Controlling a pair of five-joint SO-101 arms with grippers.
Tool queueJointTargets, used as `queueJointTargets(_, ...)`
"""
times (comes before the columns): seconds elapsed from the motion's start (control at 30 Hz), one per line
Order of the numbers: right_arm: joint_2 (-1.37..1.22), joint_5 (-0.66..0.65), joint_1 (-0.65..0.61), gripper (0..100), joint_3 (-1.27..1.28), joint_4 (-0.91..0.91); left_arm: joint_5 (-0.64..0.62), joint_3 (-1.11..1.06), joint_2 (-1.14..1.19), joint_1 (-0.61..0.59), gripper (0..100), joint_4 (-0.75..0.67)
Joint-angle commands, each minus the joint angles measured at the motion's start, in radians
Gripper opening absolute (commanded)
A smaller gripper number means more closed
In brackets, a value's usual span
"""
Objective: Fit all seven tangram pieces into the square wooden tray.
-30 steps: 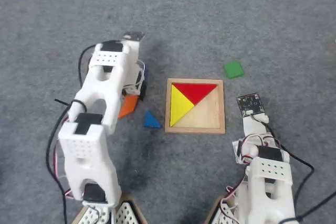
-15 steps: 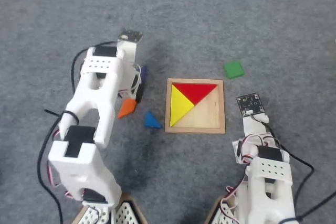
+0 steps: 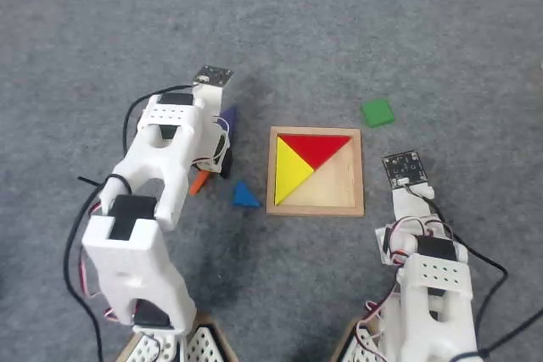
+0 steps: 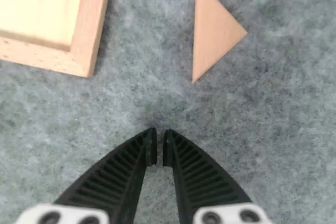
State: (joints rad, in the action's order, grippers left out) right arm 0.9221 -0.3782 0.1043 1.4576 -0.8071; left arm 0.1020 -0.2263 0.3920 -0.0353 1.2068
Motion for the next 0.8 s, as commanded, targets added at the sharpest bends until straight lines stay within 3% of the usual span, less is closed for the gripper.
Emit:
queueJointTargets(0.0, 0.024, 0.002, 0.007, 4.1, -0.005, 0.010, 0.006, 0.016, 0.009, 0.003, 10, 0.002)
queueJointTargets(0.27, 0.024, 0.002, 0.007, 4.1, -0.005, 0.010, 0.008, 0.031, 0.008, 0.005, 8, 0.049)
queueJointTargets(0.43, 0.024, 0.002, 0.007, 4.1, -0.005, 0.010, 0.023, 0.041, 0.008, 0.012, 1, 0.057)
queueJointTargets(0.77, 0.024, 0.002, 0.007, 4.1, -0.005, 0.010, -0.034, 0.314, 0.008, 0.078, 1, 0.276)
